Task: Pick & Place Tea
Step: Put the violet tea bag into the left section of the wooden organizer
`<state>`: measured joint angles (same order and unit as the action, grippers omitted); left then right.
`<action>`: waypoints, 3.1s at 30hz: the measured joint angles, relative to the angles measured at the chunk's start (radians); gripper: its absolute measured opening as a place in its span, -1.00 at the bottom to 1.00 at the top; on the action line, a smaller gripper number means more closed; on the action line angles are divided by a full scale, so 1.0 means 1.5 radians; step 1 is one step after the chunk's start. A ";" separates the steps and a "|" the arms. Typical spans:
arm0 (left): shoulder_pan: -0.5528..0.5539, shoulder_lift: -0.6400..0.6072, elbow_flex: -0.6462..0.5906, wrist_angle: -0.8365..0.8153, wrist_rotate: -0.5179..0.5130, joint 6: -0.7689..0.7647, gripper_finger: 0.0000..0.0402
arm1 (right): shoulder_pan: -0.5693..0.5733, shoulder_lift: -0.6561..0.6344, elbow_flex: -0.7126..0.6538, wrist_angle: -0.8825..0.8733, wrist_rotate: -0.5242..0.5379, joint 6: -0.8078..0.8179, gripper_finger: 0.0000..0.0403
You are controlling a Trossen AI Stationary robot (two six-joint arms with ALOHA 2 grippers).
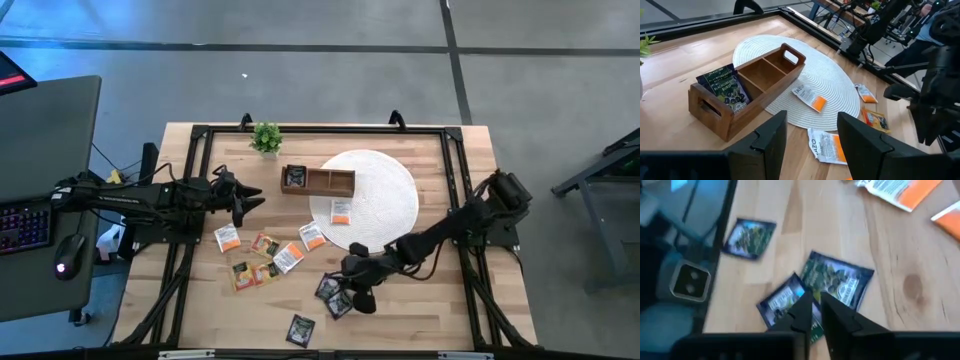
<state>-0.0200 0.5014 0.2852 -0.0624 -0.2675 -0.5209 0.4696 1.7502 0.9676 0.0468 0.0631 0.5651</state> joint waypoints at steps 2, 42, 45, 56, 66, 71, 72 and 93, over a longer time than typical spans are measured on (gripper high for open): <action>0.000 0.000 0.000 0.000 0.000 0.000 -0.14 | 0.008 0.008 -0.001 -0.009 -0.012 0.029 -0.66; 0.000 0.000 0.000 -0.043 0.008 0.001 -0.14 | -0.014 0.072 -0.005 -0.059 0.088 -0.093 -0.96; 0.000 0.000 0.000 -0.045 0.008 0.002 -0.14 | -0.054 0.008 -0.001 -0.054 0.172 -0.189 -0.98; 0.000 0.000 0.000 -0.040 -0.003 0.071 -0.14 | -0.364 0.039 0.023 0.251 0.155 -0.733 -0.99; 0.000 0.000 0.000 -0.043 -0.006 0.071 -0.14 | -0.479 0.221 0.341 -0.114 0.054 -0.838 -1.00; 0.000 0.000 0.000 -0.059 -0.006 0.070 -0.14 | -0.478 0.242 0.433 -0.217 0.113 -0.871 -0.99; 0.000 0.000 0.000 -0.061 -0.012 0.070 -0.14 | -0.478 0.243 0.434 -0.216 0.105 -0.875 -0.99; 0.000 0.000 0.000 -0.055 -0.021 0.062 -0.14 | -0.469 0.244 0.433 -0.183 0.030 -0.920 -0.63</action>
<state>-0.0196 0.5014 0.2852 -0.1455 -0.2993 -0.4278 -0.2337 2.1166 1.6167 -0.2281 0.1085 -0.8155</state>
